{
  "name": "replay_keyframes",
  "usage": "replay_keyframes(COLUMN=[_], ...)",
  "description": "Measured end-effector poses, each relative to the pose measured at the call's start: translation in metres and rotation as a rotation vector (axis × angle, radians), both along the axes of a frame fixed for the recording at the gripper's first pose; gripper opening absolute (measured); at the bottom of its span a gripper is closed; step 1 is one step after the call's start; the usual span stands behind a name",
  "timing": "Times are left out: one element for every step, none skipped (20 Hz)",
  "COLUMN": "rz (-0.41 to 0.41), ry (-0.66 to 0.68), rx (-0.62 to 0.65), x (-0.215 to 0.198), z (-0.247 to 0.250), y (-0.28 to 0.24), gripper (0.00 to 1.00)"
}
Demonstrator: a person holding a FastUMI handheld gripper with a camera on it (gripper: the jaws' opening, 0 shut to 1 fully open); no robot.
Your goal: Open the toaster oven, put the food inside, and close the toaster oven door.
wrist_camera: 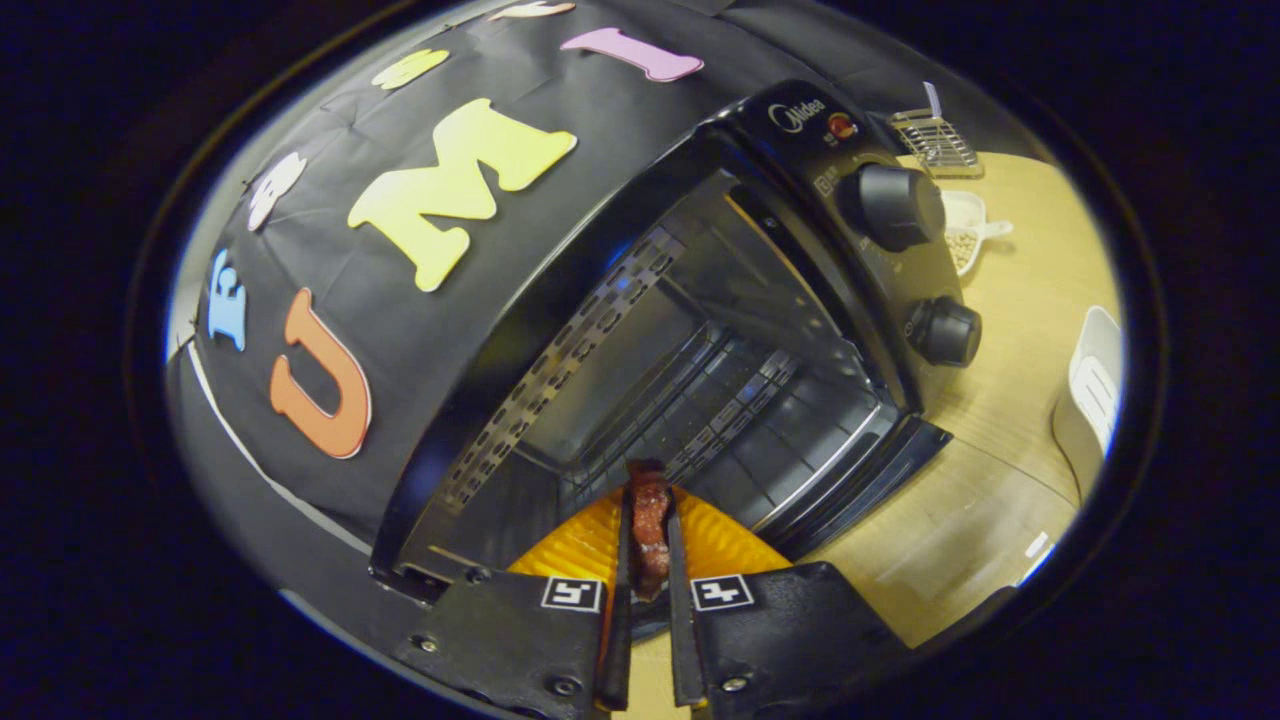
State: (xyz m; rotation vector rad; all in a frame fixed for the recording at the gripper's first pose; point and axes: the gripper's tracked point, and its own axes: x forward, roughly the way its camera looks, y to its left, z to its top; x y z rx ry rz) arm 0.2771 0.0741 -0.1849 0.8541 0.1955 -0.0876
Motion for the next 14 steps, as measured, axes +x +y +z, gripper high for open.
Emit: replay_keyframes(rz=[-0.004, -0.007, -0.011, -0.011, -0.009, -0.007, -0.003, 0.007, 0.015, 0.022, 0.028, 0.037, 0.051, 0.069], ry=[0.014, 0.031, 0.038, 0.035, 0.036, 0.034, 0.039, 0.040, 0.047, 0.053, 0.058, 0.059, 0.057, 0.056], rx=[-0.048, -0.098, -0.152, -0.206, -0.258, -0.296, -0.333, -0.357, -0.374, -0.399, -0.421, -0.447, -0.471, -0.490], x=[0.000, -0.002, -0.002, -0.002, -0.003, -0.002, -0.001, -0.001, 0.000, 0.000, -0.004, -0.007, -0.014, -0.021], z=[0.000, -0.003, -0.002, 0.003, 0.005, 0.009, 0.007, 0.006, 0.007, 0.007, 0.009, 0.011, 0.013, 0.016], y=[-0.003, -0.005, -0.007, -0.010, -0.016, -0.019, -0.020, -0.021, -0.023, -0.025, -0.025, -0.027, -0.024, -0.022], gripper=[0.22, 0.24, 0.31, 0.33, 0.39, 0.47, 0.55, 0.66, 0.77, 0.78, 0.80, 0.80, 0.80, 0.81])
